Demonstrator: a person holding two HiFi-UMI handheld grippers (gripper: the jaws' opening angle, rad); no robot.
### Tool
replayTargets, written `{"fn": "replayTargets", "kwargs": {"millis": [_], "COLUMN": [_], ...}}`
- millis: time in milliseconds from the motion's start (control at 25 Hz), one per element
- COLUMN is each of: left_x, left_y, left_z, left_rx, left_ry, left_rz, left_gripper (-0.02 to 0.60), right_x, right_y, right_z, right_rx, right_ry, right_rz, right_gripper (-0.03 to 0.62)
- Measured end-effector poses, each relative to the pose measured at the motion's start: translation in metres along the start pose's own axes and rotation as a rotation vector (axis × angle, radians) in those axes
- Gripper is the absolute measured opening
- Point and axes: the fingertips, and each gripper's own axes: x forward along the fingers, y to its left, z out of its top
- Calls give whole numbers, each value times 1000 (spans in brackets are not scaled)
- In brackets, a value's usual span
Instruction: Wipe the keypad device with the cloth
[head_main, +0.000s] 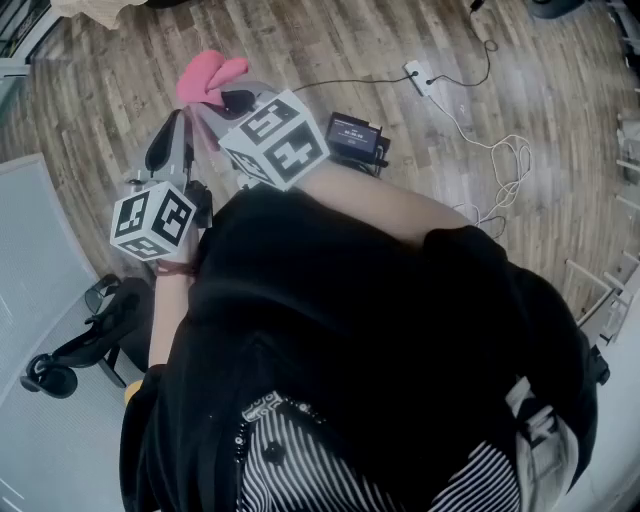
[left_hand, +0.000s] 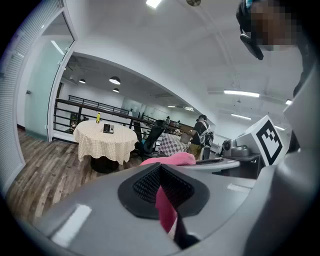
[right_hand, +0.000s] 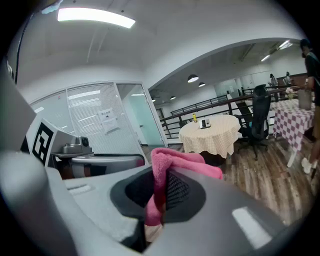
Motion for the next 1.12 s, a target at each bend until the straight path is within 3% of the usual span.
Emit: {"fn": "replayTargets", "kwargs": {"millis": [360,640,1120], "left_x": [11,23,101], "left_y": [-35,-29,-12], "left_z": [-2,-1,31], "left_rx": [27,12,17], "left_ry": [6,11,11], "left_rz": [-9,-24,-164], "left_gripper": [3,3,3], "right_x": [-30,-23,4], "right_y": [-19,-23,-80], "right_z": [-7,-10,27], "right_rx": [4,18,45], "right_ry": [-9,-1,-29], "right_rz": [1,13,-94], "right_gripper": [29,29,30]}}
